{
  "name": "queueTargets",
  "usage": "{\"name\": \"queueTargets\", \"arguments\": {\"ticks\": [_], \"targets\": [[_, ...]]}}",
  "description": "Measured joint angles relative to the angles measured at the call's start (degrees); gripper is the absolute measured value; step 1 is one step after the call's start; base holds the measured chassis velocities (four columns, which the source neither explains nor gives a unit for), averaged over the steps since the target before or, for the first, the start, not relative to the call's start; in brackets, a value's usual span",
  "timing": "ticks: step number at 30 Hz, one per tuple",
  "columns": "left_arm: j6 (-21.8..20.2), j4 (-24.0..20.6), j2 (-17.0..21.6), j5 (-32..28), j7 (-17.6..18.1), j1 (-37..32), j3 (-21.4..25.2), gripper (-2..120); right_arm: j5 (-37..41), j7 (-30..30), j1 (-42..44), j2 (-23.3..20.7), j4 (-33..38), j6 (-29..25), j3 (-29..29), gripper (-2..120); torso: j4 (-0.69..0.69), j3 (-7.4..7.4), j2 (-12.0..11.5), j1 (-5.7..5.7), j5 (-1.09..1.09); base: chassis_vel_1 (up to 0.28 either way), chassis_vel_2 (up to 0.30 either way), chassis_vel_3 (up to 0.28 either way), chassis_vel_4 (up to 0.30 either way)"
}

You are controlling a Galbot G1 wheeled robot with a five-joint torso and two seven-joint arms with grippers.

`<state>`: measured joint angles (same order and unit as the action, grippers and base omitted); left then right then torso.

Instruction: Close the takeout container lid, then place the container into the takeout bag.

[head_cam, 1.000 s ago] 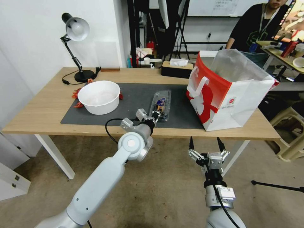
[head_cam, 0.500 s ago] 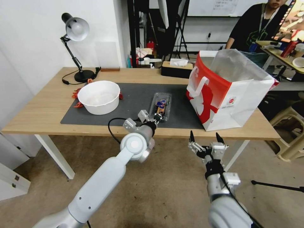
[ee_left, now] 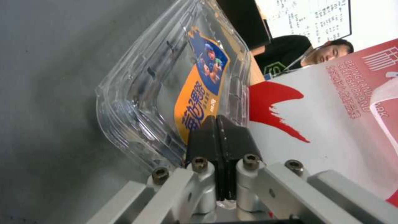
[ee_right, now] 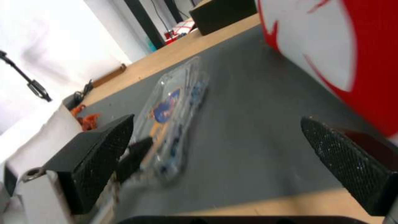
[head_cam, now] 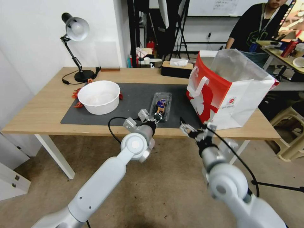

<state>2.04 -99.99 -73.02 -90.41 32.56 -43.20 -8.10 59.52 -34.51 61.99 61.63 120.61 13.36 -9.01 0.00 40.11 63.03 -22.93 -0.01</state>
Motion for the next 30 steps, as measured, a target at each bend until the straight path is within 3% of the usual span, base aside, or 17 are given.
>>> {"name": "queueTargets", "arguments": {"ticks": [5,18,25,29,30], "targets": [[0.0,0.1,-0.1,0.3,0.0,-0.1,0.0,0,6.2,-2.2,-8.5,2.5,-6.3,0.9,3.1,100,0.0,0.01,0.0,0.0,0.01,0.0,0.0,0.0,0.0],[0.2,0.1,0.2,0.8,-0.1,-0.5,0.1,0,6.7,-2.6,-16.8,8.9,-18.9,0.9,7.3,99,0.0,0.01,0.0,0.0,0.0,0.0,0.0,0.0,0.0],[0.4,-0.2,0.5,0.9,-0.2,-0.7,0.1,0,5.7,-1.8,-17.6,10.9,-21.5,0.8,7.8,82,0.0,0.0,0.0,0.0,0.0,0.0,0.0,0.0,0.0],[0.5,-0.4,0.5,1.0,-0.2,-0.7,0.1,0,5.3,-1.5,-17.9,12.1,-22.9,0.8,7.9,63,0.0,0.0,0.0,0.0,0.01,0.0,0.0,0.0,0.0],[0.5,-0.4,0.5,1.0,-0.2,-0.7,0.1,0,5.3,-1.5,-17.9,12.1,-22.9,0.8,7.9,63,0.0,0.0,0.0,0.0,0.01,0.0,0.0,0.0,0.0]]}}
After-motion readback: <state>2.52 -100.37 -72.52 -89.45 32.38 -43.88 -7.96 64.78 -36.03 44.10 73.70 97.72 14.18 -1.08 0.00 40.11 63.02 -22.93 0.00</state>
